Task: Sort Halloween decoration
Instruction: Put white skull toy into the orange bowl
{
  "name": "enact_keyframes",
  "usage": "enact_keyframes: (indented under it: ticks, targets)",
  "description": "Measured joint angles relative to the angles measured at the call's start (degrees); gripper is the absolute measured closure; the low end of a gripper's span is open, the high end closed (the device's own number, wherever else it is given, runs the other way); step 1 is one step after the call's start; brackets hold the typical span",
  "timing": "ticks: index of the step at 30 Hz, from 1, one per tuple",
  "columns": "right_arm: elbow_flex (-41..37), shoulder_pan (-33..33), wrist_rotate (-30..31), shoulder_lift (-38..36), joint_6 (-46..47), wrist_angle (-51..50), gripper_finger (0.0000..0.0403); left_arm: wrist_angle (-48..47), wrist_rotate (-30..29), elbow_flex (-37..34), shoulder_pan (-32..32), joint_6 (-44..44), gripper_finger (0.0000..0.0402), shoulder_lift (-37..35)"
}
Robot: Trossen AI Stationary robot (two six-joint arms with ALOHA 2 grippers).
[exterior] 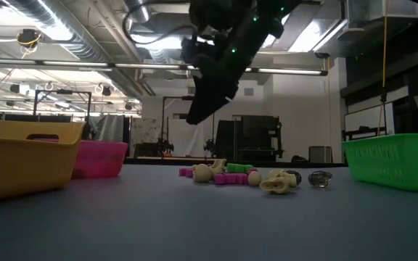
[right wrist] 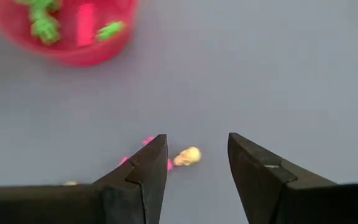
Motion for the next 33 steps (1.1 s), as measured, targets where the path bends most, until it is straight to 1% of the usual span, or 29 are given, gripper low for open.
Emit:
enact_keyframes:
  ticks: [5,10,18,23,33]
  targets:
    - [-0.1,-2.8,-0.1,0.0,8.8,0.1,0.0235,0.0,-0.1,0.0,0.0,0.0,0.0231,0.0]
    - [-0.1,-4.2,-0.3,0.0,13.4,0.1,0.0235,0.0,-0.1,0.0,0.0,0.0,0.0231,0.0]
    - [-0.2,-3.1,-1.4,3.3,14.0,-0.1,0.0235,0.4,-1.3,0.0,0.0,0.0,0.0231,0.0]
    - [-0.2,-2.8,-1.6,6.5,16.0,2.2,0.0235,1.1,-2.9,0.0,0.0,0.0,0.0231,0.0]
    - [-0.1,-2.9,-2.7,10.8,18.1,3.4,0.0235,1.6,-3.4,0.0,0.0,0.2,0.0231,0.0]
